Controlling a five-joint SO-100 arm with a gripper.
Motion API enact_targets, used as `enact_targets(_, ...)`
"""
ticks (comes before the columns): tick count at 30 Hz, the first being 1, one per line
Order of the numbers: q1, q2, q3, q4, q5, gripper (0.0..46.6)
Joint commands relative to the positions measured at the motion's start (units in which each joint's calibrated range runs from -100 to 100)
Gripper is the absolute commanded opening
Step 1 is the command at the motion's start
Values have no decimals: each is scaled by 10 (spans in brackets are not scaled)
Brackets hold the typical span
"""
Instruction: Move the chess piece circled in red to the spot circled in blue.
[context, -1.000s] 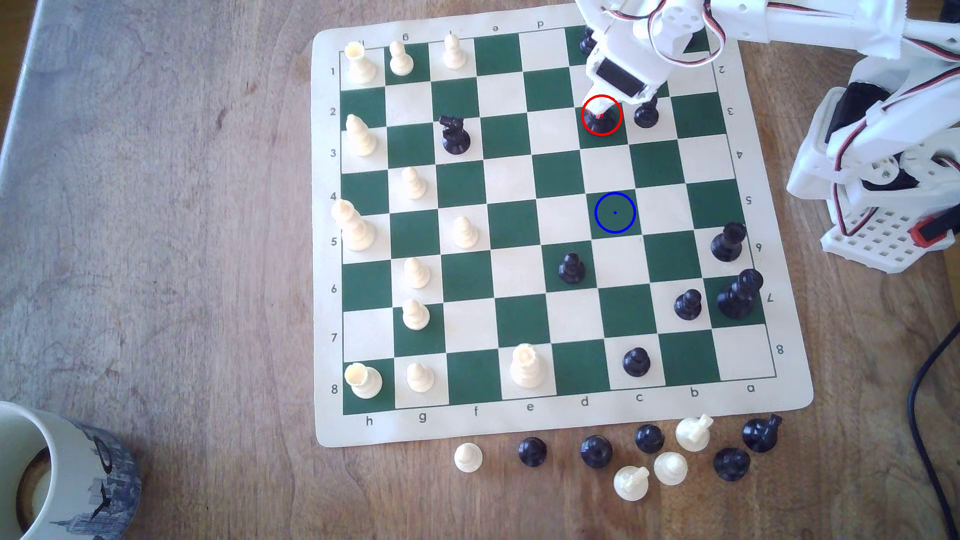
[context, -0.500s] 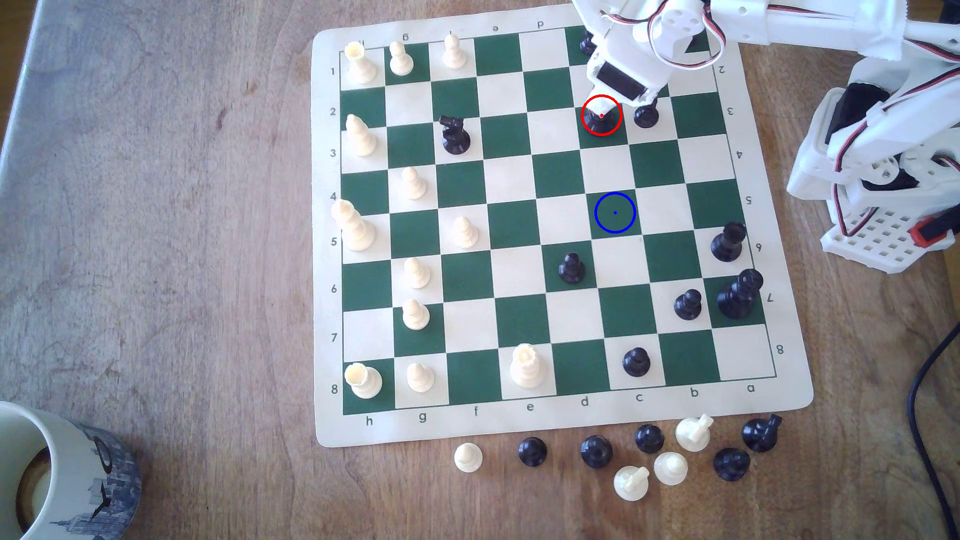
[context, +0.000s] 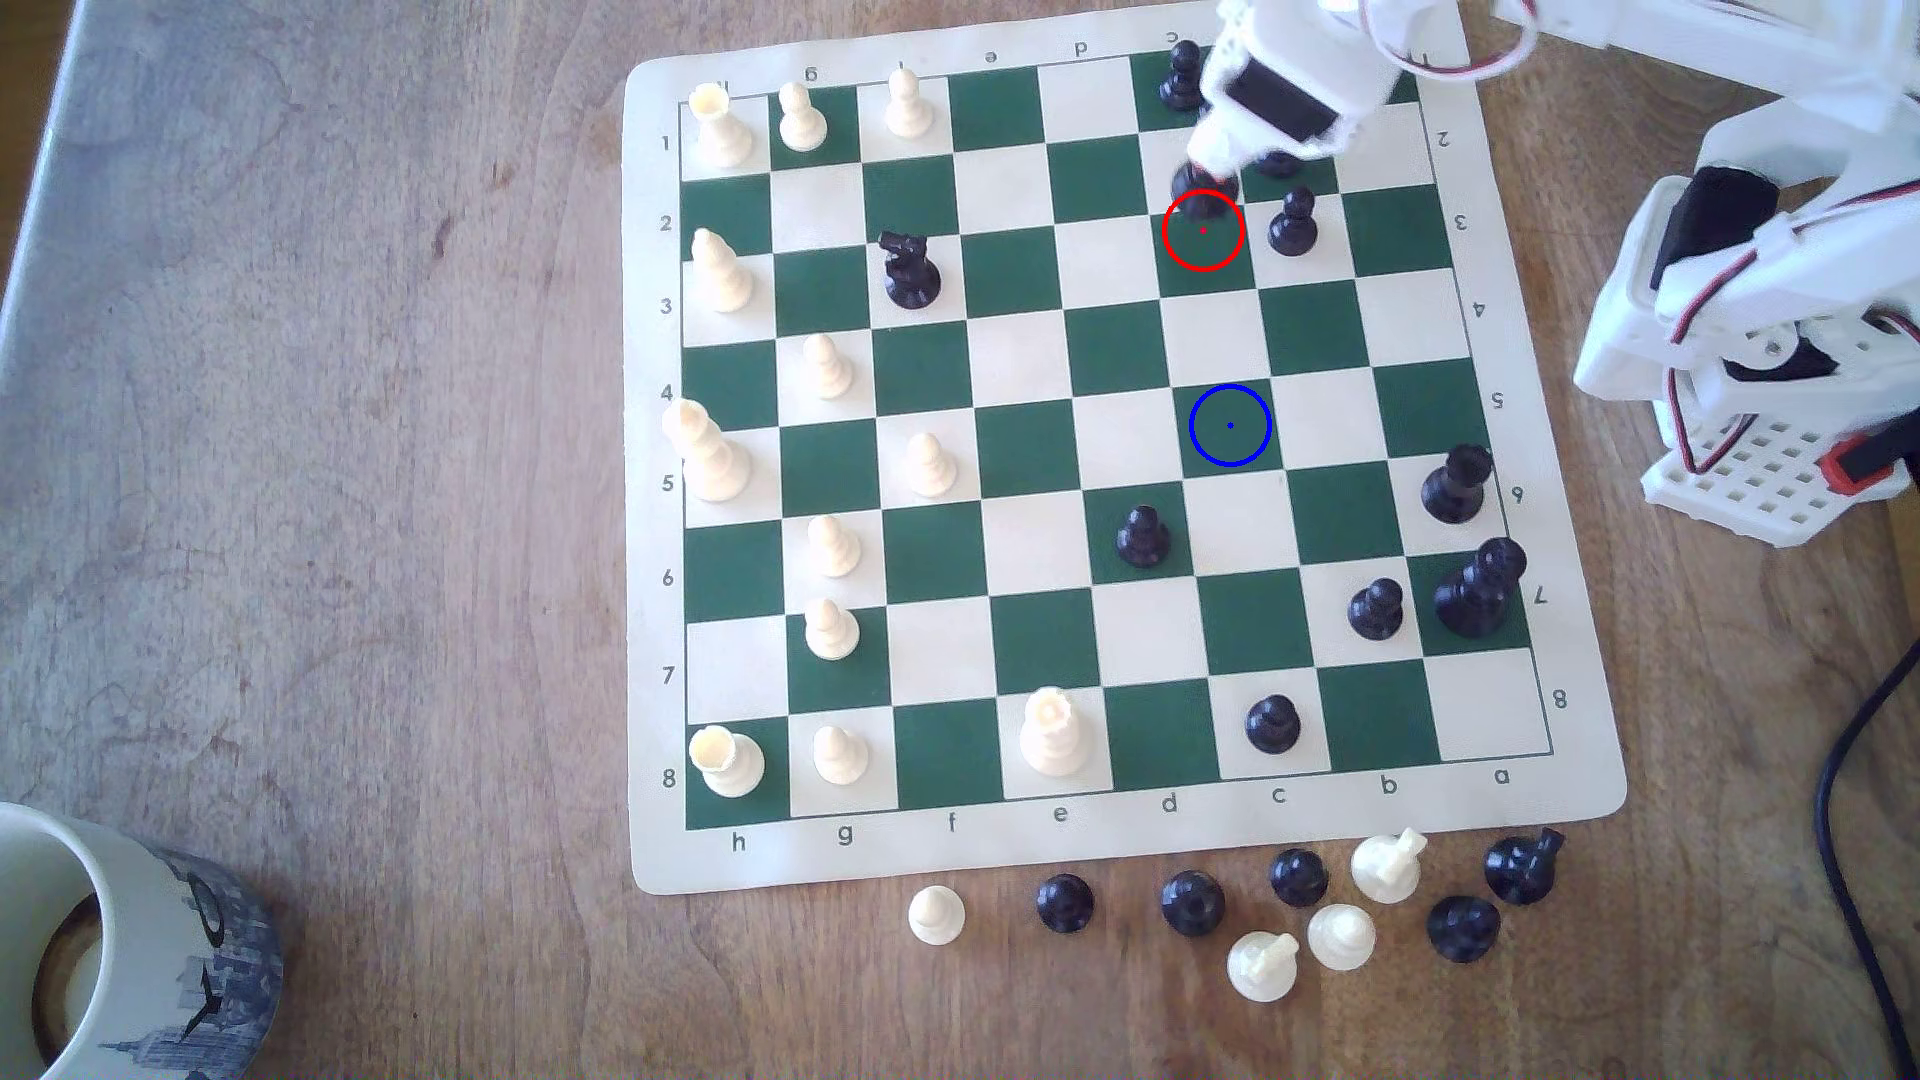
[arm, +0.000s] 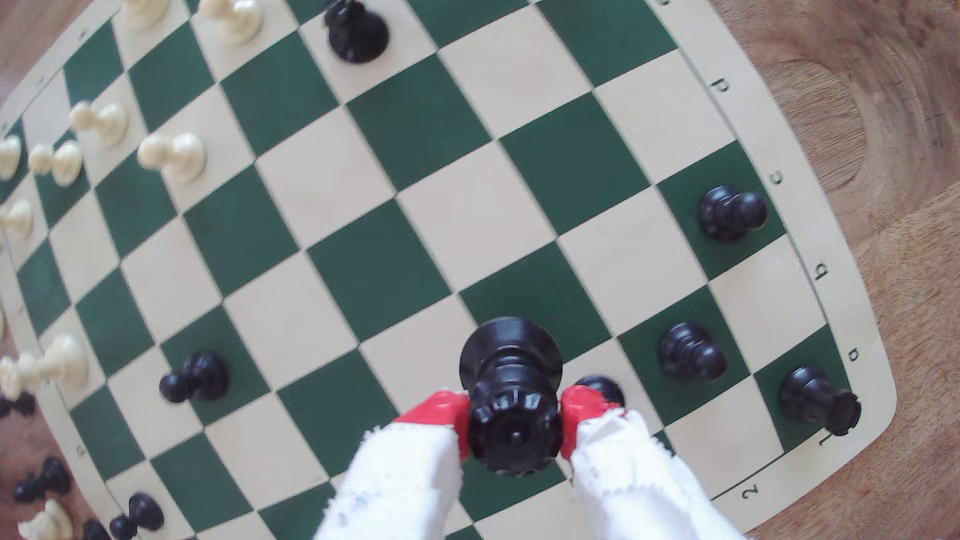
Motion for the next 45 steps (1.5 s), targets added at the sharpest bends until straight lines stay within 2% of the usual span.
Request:
enact_targets(1, -84, -71, -40, 45, -11, 2)
enact_targets(4, -151, -75, -41, 56, -30, 2)
enact_targets(9, -191, -47, -24, 31, -44, 2)
enact_targets(21, -193, -29, 108, -66, -50, 2)
enact_targets(45, -169, 6, 164, -131, -45, 2)
